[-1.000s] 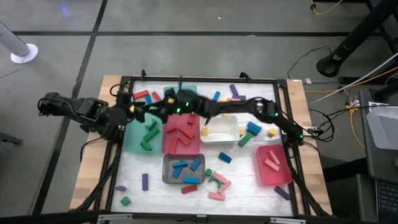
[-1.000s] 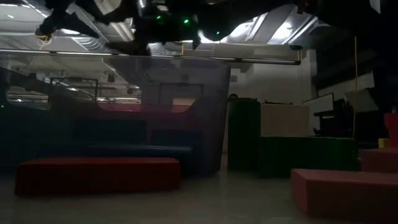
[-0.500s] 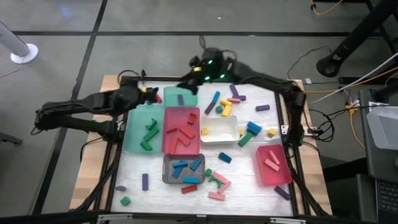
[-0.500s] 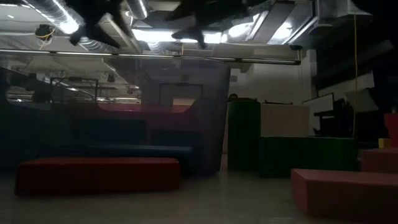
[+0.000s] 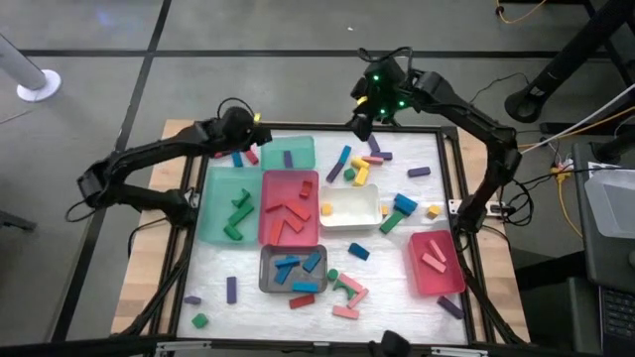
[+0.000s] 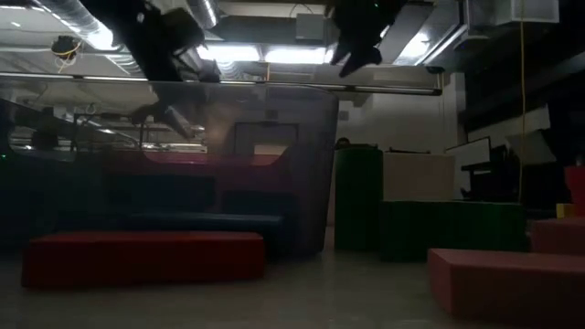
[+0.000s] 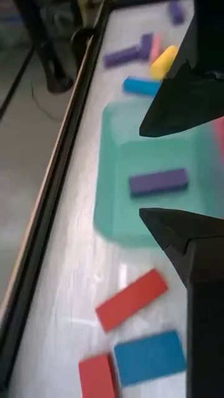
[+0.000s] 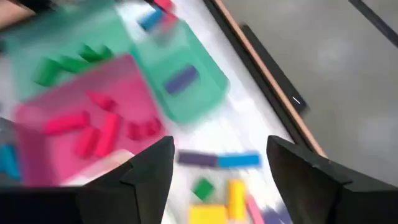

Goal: Sort blocks
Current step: Put the red block into the top pink bin

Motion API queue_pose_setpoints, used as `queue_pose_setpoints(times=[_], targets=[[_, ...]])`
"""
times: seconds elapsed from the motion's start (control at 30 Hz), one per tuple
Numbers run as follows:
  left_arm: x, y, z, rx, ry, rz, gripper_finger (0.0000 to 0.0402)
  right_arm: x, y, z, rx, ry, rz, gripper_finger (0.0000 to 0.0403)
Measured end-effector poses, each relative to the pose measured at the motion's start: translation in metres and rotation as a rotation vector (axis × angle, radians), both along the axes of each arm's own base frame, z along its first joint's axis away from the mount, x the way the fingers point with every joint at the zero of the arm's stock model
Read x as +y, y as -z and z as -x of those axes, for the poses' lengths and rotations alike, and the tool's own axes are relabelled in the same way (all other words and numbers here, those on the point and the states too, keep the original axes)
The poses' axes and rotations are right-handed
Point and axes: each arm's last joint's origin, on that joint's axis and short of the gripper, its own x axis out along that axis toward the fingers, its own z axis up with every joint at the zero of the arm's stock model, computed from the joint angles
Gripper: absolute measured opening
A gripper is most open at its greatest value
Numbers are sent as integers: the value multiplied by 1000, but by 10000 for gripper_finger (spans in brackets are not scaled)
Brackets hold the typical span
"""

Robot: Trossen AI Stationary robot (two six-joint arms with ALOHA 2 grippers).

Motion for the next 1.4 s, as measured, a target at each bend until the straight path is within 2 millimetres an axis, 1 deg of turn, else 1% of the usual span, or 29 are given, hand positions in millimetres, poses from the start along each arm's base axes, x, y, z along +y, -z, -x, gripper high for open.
queue_pose_setpoints(times=[0.17, 0.3, 0.43, 0.63, 0.87, 0.97, 1.4], targets=[[29, 16, 15, 29, -68, 84, 186, 0, 6, 4, 101, -8, 47, 254], [49, 28, 29, 30, -118, 154, 186, 0, 9, 2, 115, -14, 45, 254], [63, 41, 39, 8, -132, 254, 186, 0, 9, 2, 115, -14, 45, 254], [70, 69, 46, 81, -138, 423, 186, -1, 9, 2, 114, -13, 45, 254], [79, 90, 44, 114, -155, 477, 186, -1, 9, 2, 113, -12, 45, 254], [81, 93, 43, 108, -155, 469, 186, -1, 9, 2, 113, -12, 45, 254], [84, 95, 42, 96, -201, 453, 186, -1, 9, 2, 113, -11, 44, 254]])
